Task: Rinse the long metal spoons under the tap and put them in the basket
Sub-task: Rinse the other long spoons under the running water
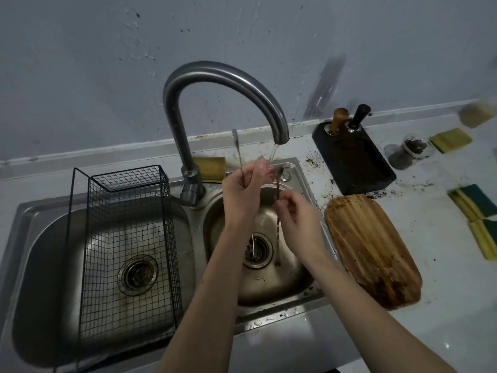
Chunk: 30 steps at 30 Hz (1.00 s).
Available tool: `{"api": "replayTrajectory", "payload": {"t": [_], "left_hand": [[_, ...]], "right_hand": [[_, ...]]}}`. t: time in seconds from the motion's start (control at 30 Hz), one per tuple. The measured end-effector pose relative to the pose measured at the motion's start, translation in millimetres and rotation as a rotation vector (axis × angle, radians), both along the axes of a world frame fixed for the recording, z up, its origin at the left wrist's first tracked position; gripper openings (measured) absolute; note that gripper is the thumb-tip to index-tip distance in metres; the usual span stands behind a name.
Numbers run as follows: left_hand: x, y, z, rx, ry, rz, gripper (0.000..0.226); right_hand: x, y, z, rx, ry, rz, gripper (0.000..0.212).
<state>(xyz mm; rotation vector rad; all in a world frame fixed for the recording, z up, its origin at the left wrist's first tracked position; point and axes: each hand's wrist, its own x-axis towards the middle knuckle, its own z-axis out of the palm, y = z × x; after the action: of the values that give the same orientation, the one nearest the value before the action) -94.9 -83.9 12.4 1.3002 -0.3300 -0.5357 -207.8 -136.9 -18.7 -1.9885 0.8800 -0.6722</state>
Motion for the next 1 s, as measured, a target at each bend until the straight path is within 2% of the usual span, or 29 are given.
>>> {"api": "replayTrajectory", "payload": {"t": [0.13, 0.3, 0.4, 0.53, 0.7, 0.87, 1.0], "left_hand": [[-12, 7, -17, 0.034, 0.079, -0.143, 0.021], [-15, 23, -32, -0.001, 0.111, -0.136, 0.026], [-16, 30, -38, 0.055, 0.106, -0.157, 0.024], [-25, 36, -33, 0.051, 0.136, -0.215, 0.023], [-20, 23, -18, 0.022, 0.132, -0.134, 0.014], [-19, 14, -16, 0.023, 0.126, -0.152, 0.012], [-25, 13, -25, 0.026, 0.168, -0.118, 0.021]], "right_hand": [[18, -3, 23, 0.080, -0.077, 0.029, 0.021], [37, -10, 39, 0.211, -0.056, 0.023, 0.012], [44, -11, 48, 0.329, -0.129, -0.003, 0.012], [54, -13, 60, 0.381, -0.200, 0.012, 0.014], [62, -10, 64, 0.445, -0.239, 0.111, 0.019], [67, -25, 72, 0.472, -0.319, 0.081, 0.019], [69, -38, 78, 0.582, -0.387, 0.048, 0.020]]}}
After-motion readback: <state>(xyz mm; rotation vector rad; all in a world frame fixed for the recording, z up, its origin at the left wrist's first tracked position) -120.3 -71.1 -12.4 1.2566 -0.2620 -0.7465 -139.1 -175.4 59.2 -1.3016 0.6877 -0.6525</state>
